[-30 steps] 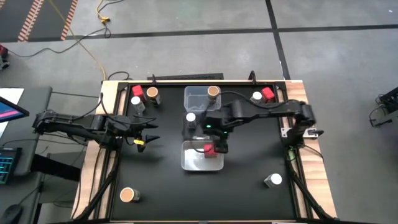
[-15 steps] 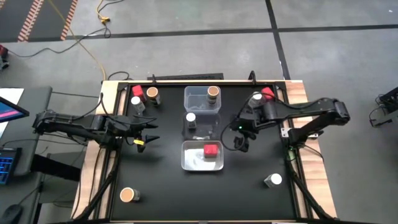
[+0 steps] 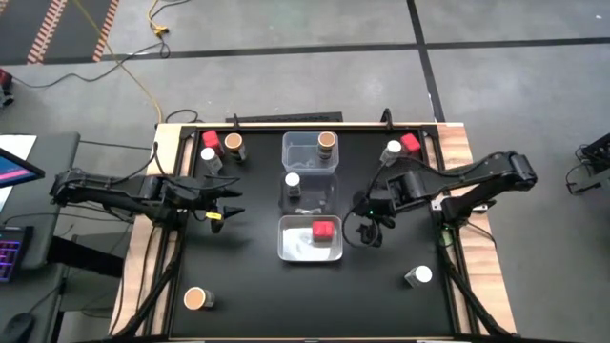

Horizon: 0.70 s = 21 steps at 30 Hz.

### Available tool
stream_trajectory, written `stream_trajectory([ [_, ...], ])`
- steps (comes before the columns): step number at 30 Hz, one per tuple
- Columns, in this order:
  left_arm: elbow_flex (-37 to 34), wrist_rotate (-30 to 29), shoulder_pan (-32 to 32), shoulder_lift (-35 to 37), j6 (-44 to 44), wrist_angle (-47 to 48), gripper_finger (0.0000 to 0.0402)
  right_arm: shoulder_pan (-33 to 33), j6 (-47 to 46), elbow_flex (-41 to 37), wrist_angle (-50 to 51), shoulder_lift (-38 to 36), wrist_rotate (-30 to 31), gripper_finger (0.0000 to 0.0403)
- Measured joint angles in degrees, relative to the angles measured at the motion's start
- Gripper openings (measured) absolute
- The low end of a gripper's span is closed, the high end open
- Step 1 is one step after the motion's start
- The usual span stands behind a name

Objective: Sort spices by type
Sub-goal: Put the top left white seasoning bottle into the black transparent bin aligned with the other white seasoning bottle

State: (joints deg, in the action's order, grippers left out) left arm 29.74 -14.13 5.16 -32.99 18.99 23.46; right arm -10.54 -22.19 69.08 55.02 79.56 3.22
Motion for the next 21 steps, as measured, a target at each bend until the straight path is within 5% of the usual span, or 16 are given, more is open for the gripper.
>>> stream_trajectory([
  [14, 0.00, -3.80, -0.01, 0.00, 5.74, -1.25, 0.0242, -4.81, 8.88, 0.00, 2.25, -0.24, 3.68, 0.0327],
  [21, 0.73, -7.16, -0.01, -2.26, 9.41, -1.37, 0.0242, -3.97, 9.18, -7.62, 3.26, -10.04, 3.99, 0.0299],
])
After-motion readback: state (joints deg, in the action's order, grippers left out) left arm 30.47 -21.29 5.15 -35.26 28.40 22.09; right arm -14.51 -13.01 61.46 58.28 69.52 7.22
